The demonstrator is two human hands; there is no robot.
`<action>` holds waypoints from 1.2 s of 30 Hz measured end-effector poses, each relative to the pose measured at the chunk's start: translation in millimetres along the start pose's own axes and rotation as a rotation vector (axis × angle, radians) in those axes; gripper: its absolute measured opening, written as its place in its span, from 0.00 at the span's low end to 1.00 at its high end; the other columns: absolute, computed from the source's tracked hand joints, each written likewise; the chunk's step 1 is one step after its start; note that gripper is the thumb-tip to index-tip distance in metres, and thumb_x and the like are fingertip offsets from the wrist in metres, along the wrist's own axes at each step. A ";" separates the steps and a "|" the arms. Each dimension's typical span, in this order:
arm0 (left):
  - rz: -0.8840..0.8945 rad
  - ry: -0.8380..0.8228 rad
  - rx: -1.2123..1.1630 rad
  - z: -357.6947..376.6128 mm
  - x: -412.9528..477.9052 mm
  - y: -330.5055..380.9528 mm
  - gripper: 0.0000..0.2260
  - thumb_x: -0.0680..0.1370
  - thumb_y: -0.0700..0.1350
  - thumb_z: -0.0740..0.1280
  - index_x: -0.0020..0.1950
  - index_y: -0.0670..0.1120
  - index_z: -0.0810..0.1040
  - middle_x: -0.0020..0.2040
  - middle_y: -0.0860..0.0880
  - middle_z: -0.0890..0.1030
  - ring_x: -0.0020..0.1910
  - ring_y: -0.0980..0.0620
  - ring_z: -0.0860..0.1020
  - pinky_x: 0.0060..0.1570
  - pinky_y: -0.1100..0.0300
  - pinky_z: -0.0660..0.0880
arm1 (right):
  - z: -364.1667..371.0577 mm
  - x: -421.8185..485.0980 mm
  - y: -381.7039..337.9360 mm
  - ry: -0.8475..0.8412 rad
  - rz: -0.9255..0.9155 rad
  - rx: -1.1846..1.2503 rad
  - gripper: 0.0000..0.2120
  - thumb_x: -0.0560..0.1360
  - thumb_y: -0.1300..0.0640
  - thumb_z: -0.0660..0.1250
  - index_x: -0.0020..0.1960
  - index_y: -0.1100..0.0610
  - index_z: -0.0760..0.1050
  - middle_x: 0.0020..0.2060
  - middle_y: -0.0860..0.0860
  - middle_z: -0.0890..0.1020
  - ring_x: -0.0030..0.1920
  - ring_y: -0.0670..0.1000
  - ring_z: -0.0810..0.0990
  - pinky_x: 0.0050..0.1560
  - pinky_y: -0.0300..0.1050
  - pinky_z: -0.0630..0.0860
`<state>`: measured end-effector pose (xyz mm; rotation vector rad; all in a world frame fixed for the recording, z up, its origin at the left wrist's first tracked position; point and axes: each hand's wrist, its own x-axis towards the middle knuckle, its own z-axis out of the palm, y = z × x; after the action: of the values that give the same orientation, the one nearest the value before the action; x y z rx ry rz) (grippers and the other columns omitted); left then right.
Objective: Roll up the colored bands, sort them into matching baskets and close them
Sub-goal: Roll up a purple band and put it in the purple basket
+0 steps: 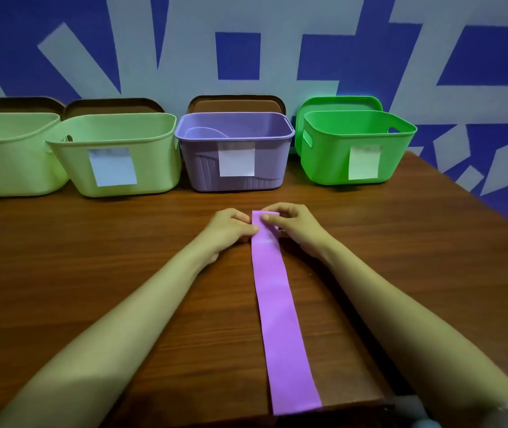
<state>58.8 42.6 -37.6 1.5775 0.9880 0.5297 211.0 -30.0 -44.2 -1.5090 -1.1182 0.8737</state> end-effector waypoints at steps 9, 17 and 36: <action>0.090 0.087 -0.120 13.2 11.7 -5.2 0.07 0.76 0.41 0.69 0.53 0.44 0.78 0.45 0.49 0.81 0.45 0.55 0.80 0.40 0.65 0.75 | -0.4 0.6 12.7 0.052 -0.038 0.193 0.08 0.76 0.69 0.65 0.45 0.58 0.78 0.37 0.52 0.82 0.37 0.44 0.81 0.43 0.36 0.79; 0.195 0.104 -0.172 17.2 11.9 -11.9 0.03 0.75 0.42 0.70 0.48 0.45 0.81 0.44 0.47 0.82 0.45 0.51 0.82 0.43 0.61 0.78 | -5.2 -3.1 9.7 0.043 -0.114 0.166 0.08 0.75 0.65 0.67 0.52 0.55 0.79 0.46 0.52 0.83 0.44 0.46 0.81 0.42 0.38 0.78; 0.196 0.021 -0.434 15.1 7.5 -9.5 0.03 0.74 0.38 0.70 0.46 0.42 0.82 0.41 0.46 0.85 0.42 0.52 0.83 0.43 0.63 0.79 | -5.7 -4.8 10.9 0.085 -0.274 0.018 0.12 0.74 0.65 0.66 0.46 0.48 0.80 0.44 0.44 0.83 0.47 0.44 0.81 0.44 0.41 0.76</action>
<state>71.7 40.1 -51.7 1.2827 0.6782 0.8376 217.2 -36.8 -53.8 -1.3276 -1.2162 0.6244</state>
